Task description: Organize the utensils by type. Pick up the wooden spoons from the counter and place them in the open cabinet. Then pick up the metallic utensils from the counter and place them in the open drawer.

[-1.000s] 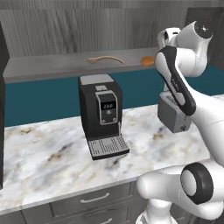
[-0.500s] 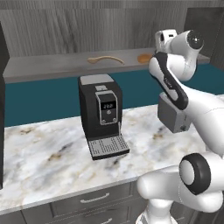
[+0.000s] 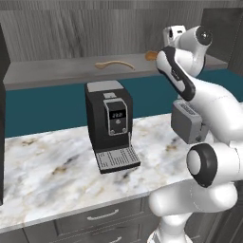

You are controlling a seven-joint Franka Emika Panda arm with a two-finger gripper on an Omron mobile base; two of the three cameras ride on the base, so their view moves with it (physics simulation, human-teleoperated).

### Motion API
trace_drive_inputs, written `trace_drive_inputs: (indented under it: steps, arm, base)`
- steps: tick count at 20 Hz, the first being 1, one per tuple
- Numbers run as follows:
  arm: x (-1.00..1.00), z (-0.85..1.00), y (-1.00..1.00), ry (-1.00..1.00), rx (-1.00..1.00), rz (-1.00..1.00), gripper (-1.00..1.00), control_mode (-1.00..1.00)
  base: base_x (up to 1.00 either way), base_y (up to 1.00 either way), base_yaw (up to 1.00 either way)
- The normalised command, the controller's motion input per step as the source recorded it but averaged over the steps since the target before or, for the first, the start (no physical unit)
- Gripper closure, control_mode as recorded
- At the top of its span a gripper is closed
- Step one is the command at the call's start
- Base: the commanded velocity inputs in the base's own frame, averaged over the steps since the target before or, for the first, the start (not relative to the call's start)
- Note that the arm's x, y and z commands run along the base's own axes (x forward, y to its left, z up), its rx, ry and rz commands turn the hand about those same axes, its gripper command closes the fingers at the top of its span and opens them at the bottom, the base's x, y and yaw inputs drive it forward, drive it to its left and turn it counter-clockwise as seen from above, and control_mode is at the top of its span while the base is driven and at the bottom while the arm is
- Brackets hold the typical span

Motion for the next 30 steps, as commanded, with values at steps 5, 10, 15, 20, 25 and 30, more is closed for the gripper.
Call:
trace_drive_inputs:
  steps: [5,10,15,20,25,30]
  arm:
    - [0.39,-0.01,0.0,0.0,0.0,0.05,1.0,-1.0]
    - [0.39,-0.11,0.0,0.0,0.0,0.04,1.0,-1.0]
    - [0.39,-0.06,0.0,0.0,0.01,0.02,1.0,-1.0]
    - [0.32,-0.07,0.0,0.0,0.02,0.01,1.0,-1.0]
    - [0.3,-0.08,0.0,0.01,0.02,0.01,1.0,-1.0]
    - [0.27,-0.13,0.02,0.0,0.02,0.01,1.0,-1.0]
  base:
    - [0.0,0.0,0.0]
    - [0.0,0.0,0.0]
    - [0.0,0.0,0.0]
    - [0.0,0.0,0.0]
    - [0.0,0.0,0.0]
    - [0.0,0.0,0.0]
